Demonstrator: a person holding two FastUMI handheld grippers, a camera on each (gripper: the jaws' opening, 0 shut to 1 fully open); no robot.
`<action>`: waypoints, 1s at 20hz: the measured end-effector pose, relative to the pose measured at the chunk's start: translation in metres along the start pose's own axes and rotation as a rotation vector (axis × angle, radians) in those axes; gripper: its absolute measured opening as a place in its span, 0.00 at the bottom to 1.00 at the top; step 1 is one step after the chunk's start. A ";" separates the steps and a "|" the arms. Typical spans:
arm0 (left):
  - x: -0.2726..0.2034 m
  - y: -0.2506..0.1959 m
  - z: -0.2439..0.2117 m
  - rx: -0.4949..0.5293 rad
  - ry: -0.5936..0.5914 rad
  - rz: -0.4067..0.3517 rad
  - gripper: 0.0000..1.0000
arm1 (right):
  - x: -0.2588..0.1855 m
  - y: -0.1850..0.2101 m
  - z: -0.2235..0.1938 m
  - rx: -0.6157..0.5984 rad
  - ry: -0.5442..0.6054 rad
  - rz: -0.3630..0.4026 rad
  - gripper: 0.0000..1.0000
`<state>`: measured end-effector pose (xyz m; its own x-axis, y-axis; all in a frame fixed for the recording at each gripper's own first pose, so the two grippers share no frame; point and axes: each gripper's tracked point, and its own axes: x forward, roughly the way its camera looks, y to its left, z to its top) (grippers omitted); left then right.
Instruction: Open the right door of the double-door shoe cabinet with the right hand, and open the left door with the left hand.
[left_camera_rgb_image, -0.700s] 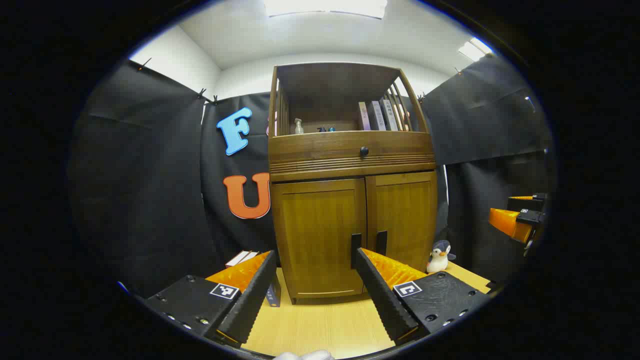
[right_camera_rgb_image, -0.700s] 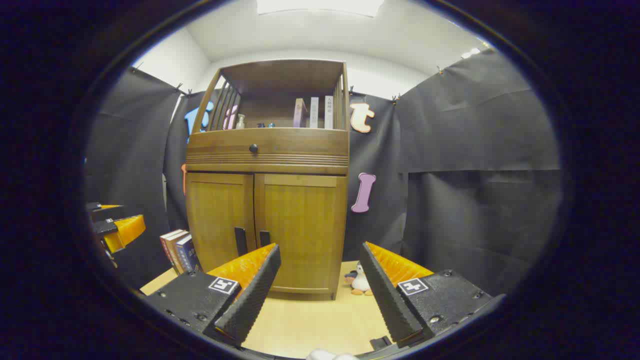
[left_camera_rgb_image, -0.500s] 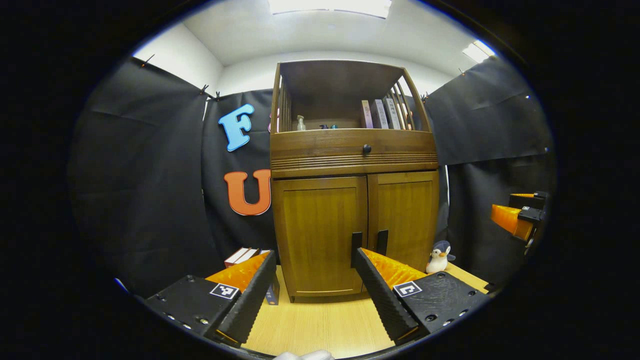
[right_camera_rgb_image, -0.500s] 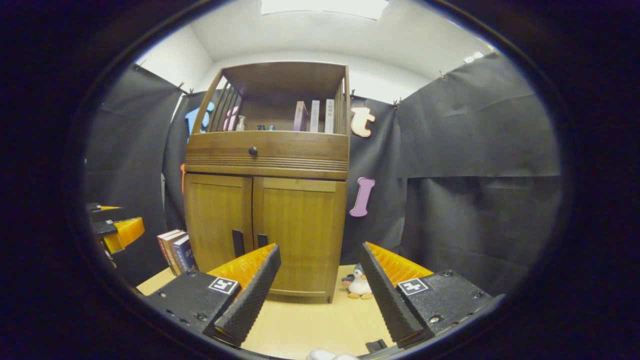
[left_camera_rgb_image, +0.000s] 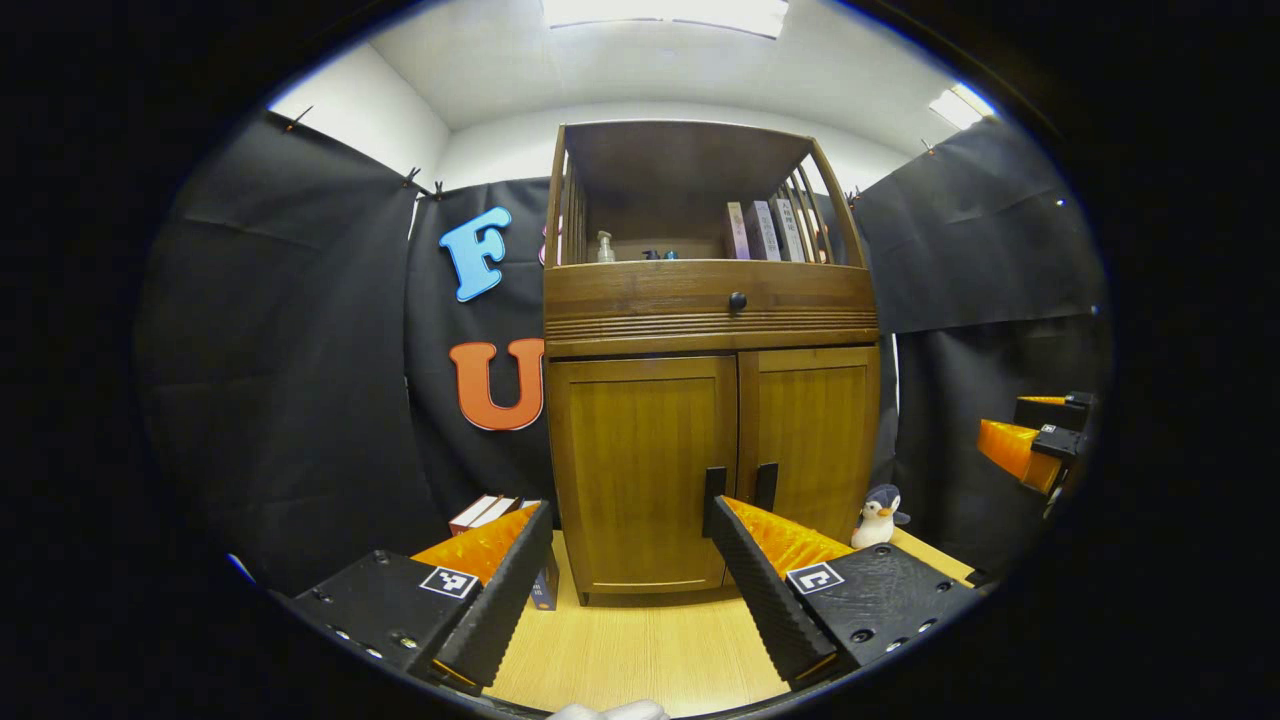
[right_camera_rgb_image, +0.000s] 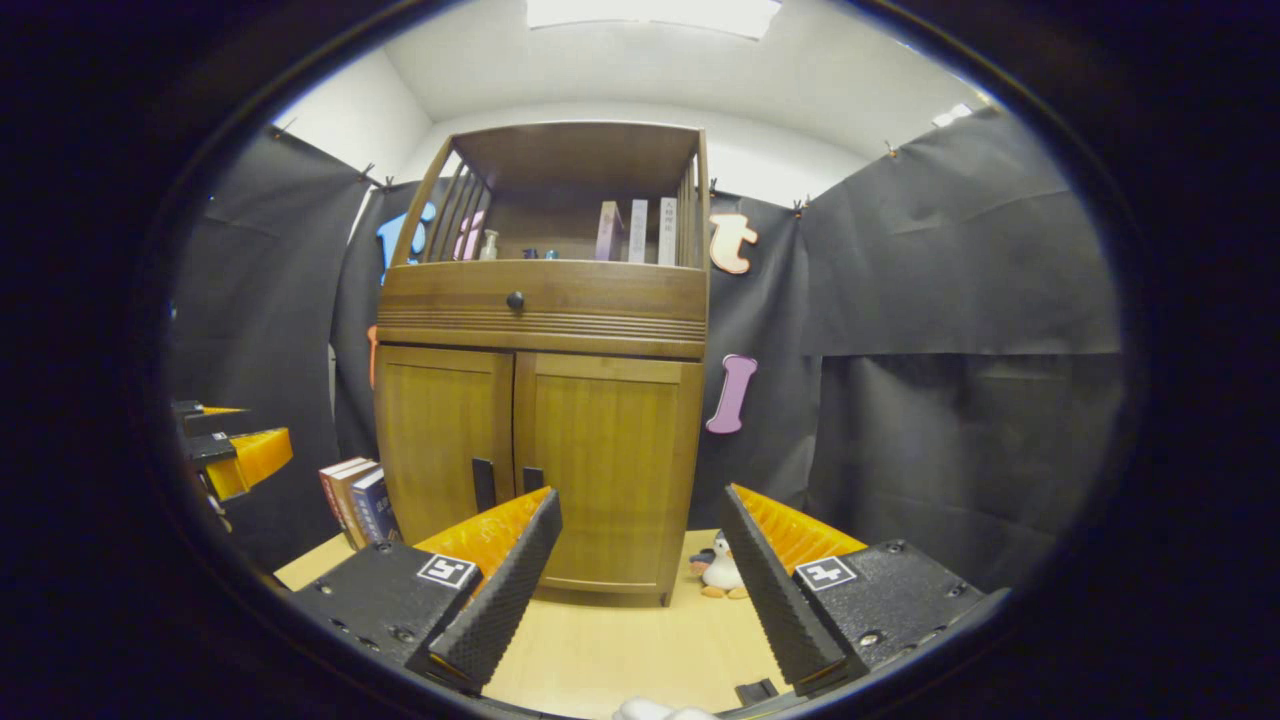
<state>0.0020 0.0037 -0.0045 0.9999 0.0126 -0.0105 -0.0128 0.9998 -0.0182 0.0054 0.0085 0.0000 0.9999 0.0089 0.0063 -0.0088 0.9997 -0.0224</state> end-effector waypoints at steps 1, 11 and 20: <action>0.000 0.001 -0.001 -0.001 0.004 0.003 0.96 | 0.002 0.001 -0.003 0.000 0.006 0.001 1.00; -0.011 0.013 -0.005 0.000 0.026 0.042 0.96 | 0.084 0.044 -0.079 -0.035 0.073 0.072 1.00; -0.020 0.023 -0.002 0.026 0.043 0.110 0.96 | 0.203 0.113 -0.139 0.032 0.177 0.160 1.00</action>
<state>-0.0182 0.0265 -0.0071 0.9910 0.1223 -0.0540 -0.1218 0.9925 0.0116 0.2083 0.1202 -0.1403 0.9713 0.1660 -0.1703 -0.1645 0.9861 0.0228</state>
